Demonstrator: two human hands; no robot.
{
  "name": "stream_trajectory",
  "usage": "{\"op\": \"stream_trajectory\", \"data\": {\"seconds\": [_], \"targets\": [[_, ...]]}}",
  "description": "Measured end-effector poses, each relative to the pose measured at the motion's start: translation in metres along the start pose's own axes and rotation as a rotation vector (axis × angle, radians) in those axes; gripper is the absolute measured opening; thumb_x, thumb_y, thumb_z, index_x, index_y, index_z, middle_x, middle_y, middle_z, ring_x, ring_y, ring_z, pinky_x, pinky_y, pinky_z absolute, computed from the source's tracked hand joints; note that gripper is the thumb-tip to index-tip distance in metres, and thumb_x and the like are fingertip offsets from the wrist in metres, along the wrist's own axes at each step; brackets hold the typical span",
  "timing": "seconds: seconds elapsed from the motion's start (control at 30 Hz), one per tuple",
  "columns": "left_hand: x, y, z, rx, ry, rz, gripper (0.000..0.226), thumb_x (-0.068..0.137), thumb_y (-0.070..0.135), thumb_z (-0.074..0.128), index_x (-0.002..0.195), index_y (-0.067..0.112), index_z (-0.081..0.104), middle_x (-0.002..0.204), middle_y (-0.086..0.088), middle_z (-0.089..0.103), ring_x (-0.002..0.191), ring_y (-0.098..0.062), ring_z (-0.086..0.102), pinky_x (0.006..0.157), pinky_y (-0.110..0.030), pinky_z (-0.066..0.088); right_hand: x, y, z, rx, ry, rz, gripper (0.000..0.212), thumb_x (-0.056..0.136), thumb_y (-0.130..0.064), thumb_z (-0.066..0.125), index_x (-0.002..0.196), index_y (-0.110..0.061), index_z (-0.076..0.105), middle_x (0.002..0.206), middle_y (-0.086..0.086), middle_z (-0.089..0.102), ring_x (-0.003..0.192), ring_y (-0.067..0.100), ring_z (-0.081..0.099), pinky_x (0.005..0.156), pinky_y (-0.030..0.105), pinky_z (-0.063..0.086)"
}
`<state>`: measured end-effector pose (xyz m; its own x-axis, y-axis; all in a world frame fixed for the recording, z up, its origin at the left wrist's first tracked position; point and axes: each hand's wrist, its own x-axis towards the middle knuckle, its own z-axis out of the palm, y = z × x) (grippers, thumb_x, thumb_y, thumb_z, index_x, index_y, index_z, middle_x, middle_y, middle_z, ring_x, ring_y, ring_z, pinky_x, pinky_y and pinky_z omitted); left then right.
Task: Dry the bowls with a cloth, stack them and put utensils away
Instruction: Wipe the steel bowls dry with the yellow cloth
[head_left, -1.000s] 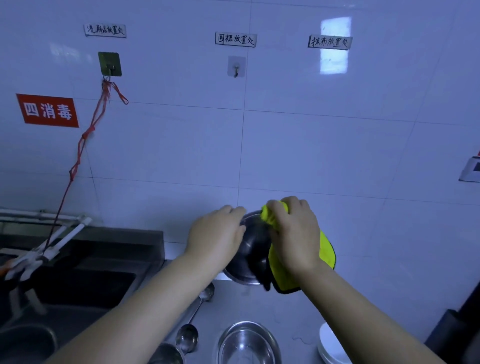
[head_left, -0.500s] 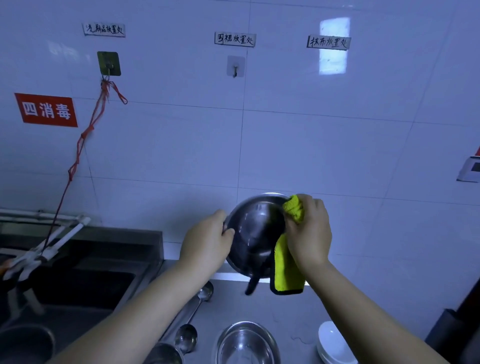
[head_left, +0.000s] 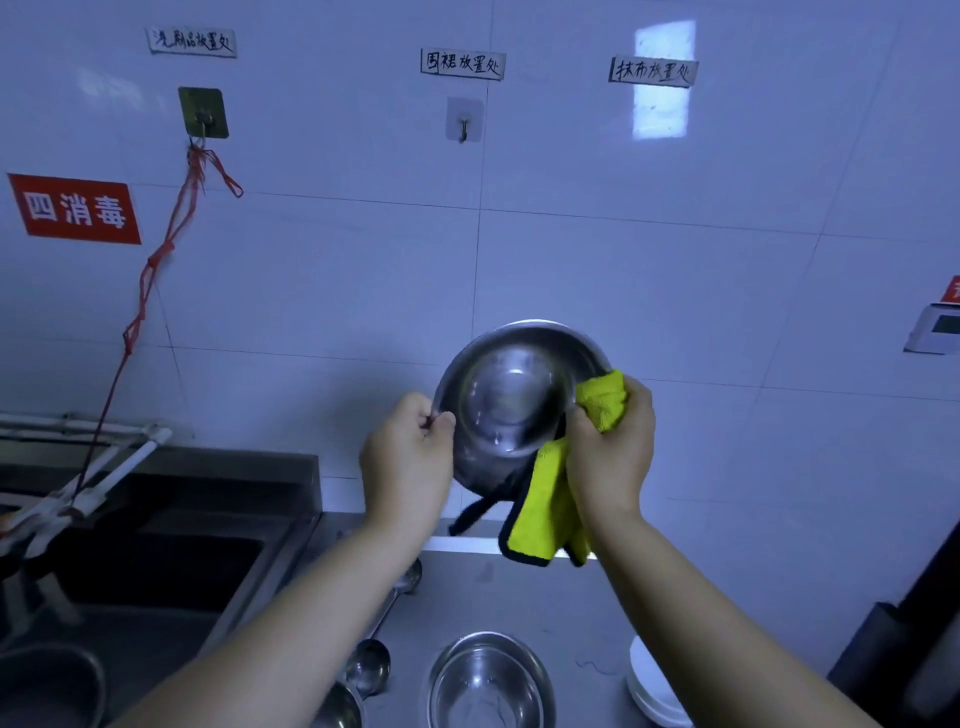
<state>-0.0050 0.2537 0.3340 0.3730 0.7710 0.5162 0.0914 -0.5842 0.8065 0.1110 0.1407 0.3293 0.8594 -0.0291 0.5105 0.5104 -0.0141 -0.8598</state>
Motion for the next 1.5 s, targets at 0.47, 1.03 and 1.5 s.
{"op": "stream_trajectory", "data": {"seconds": [0.47, 1.03, 1.5], "targets": [[0.005, -0.043, -0.015, 0.874, -0.338, 1.544, 0.020, 0.077, -0.001, 0.056, 0.083, 0.011, 0.071, 0.085, -0.005, 0.068, 0.095, -0.027, 0.062, 0.109, -0.040, 0.030, 0.016, 0.024, -0.014, -0.356, -0.298, 0.048, 0.025, 0.080, -0.005, 0.053, 0.093, -0.026, 0.051, 0.088, -0.003, 0.059, 0.077, 0.020, 0.056, 0.061, 0.033, 0.045], [-0.006, -0.040, -0.013, -0.025, -0.524, 0.010, 0.030, 0.075, 0.033, 0.054, 0.067, 0.004, 0.056, 0.054, -0.007, 0.051, 0.055, -0.015, 0.043, 0.059, -0.029, 0.033, 0.026, 0.010, 0.000, -0.389, -0.640, -0.049, 0.038, 0.090, -0.036, 0.062, 0.112, -0.009, 0.047, 0.113, 0.012, 0.047, 0.098, 0.020, 0.047, 0.080, 0.023, 0.033], [-0.011, -0.030, -0.013, -0.509, -0.742, -0.333, 0.026, 0.086, 0.008, 0.063, 0.112, 0.005, 0.065, 0.104, -0.005, 0.071, 0.091, -0.015, 0.066, 0.069, -0.021, 0.052, 0.000, -0.006, 0.021, -0.463, -0.556, -0.552, 0.031, 0.087, -0.025, 0.050, 0.111, -0.024, 0.070, 0.109, 0.003, 0.062, 0.095, 0.031, 0.049, 0.085, 0.043, 0.046]]}}
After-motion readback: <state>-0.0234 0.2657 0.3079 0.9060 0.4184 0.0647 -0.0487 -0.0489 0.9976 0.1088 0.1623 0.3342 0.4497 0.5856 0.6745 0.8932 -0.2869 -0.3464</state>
